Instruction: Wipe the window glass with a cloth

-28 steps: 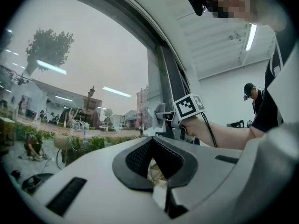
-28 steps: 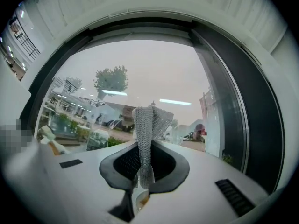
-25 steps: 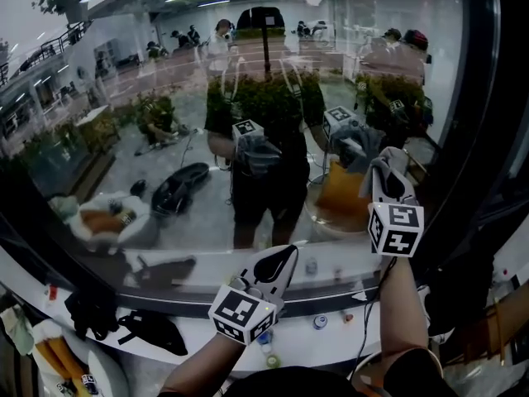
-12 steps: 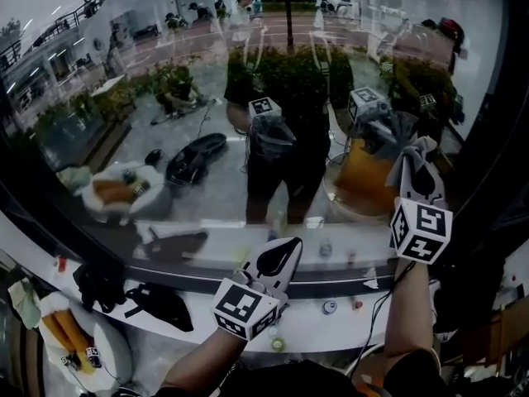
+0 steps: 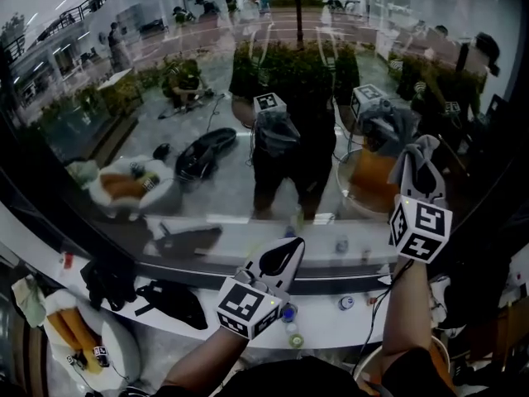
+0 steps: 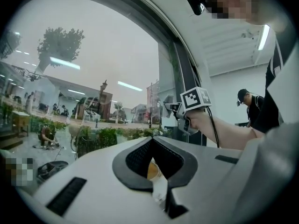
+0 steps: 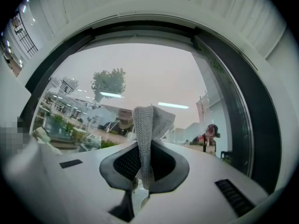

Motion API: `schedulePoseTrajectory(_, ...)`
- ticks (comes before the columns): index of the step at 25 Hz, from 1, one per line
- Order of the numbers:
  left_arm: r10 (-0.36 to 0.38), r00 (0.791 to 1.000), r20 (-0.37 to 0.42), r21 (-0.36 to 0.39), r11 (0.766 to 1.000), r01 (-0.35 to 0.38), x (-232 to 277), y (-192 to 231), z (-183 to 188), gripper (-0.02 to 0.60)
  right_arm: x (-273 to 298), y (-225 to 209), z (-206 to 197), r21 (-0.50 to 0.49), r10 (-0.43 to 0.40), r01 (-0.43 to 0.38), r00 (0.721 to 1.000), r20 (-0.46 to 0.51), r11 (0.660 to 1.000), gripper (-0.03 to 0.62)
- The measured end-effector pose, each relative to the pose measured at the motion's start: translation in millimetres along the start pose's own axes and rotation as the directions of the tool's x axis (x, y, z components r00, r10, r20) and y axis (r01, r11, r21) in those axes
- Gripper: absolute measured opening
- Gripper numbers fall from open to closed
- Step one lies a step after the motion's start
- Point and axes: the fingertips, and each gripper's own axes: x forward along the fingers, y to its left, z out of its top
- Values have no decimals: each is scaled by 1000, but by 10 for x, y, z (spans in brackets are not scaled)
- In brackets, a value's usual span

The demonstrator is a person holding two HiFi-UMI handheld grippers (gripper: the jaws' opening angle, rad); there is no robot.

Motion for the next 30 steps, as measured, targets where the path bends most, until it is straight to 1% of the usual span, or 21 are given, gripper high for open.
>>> schedulePoseTrajectory(8,27,999,16,-17,999,-27,-539,559,-50,8,27,885,154,-5,23,-23,1000,10,1000,51)
schedulePoseTrajectory(14,52,998,45,-13,999,-51,-962,912,22,8,26,1575,372,-20,60,-59,998,19,998,51)
schedulePoseTrajectory(20,83,995,56,-31,996,-81,-1334,1182,64,8,45,2170,534,-20,109,-109,994,20,994,51)
schedulePoseTrajectory(24,112,992,61,-30,993,-110,-1692,1417,40,8,7,2703,604,-23,150,-150,988,24,988,51)
schedulePoseTrajectory(30,155,987,51,-20,988,-154,-2136,1695,1,8,-1,3375,719,-19,208,-207,977,39,978,51)
